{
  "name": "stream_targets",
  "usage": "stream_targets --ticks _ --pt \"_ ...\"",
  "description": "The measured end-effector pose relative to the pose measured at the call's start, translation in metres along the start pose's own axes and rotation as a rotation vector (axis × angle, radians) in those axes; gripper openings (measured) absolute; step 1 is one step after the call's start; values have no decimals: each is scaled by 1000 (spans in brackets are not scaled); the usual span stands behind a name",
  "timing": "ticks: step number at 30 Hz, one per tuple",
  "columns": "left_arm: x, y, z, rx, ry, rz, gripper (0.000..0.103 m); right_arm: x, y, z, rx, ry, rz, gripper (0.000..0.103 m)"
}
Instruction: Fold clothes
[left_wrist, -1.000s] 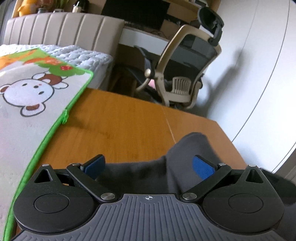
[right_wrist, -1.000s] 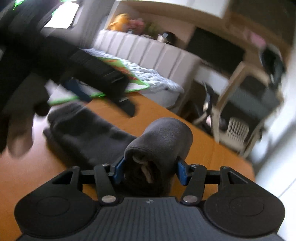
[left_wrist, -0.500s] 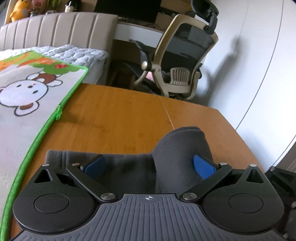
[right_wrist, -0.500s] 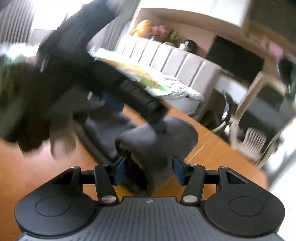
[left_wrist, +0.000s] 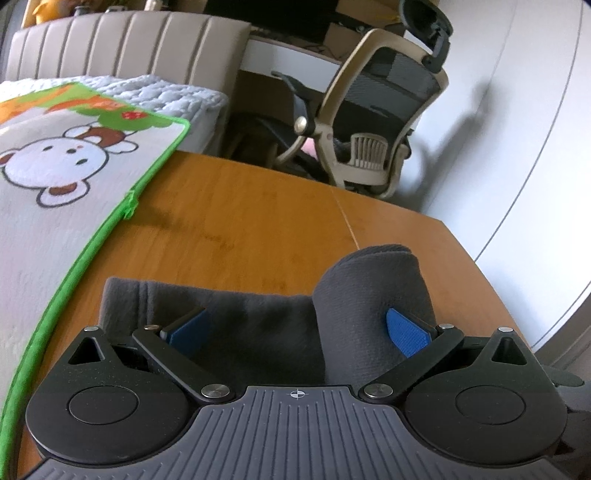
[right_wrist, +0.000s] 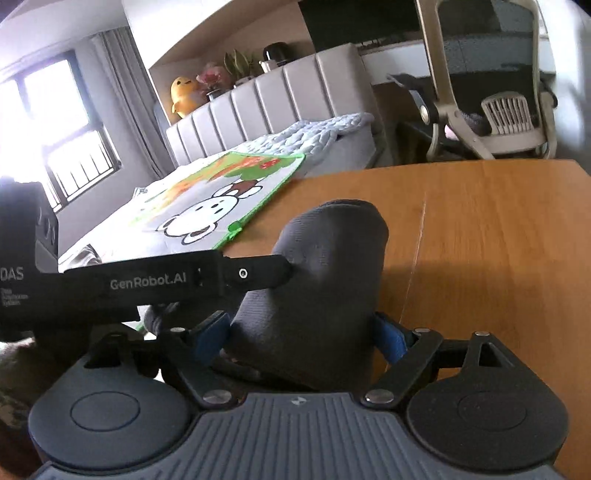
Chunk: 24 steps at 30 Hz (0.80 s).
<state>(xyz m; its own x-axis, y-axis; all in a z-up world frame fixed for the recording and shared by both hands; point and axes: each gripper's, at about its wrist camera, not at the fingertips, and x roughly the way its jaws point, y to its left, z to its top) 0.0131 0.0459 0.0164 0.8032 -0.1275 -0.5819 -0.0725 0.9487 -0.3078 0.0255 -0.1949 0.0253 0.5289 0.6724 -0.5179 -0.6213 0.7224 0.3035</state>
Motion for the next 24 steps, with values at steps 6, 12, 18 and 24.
stream_targets --ticks 6,12,18,24 --pt "1 2 4 -32 3 -10 103 -10 11 6 -147 4 -24 48" --pt "-14 -5 15 -31 -47 -18 103 -14 39 6 -446 11 -134 44" --pt "-13 -17 14 76 -51 38 103 -7 89 -22 -733 -41 -203 51" --pt "-11 1 8 55 -40 77 103 -13 78 -13 -591 -58 -116 77"
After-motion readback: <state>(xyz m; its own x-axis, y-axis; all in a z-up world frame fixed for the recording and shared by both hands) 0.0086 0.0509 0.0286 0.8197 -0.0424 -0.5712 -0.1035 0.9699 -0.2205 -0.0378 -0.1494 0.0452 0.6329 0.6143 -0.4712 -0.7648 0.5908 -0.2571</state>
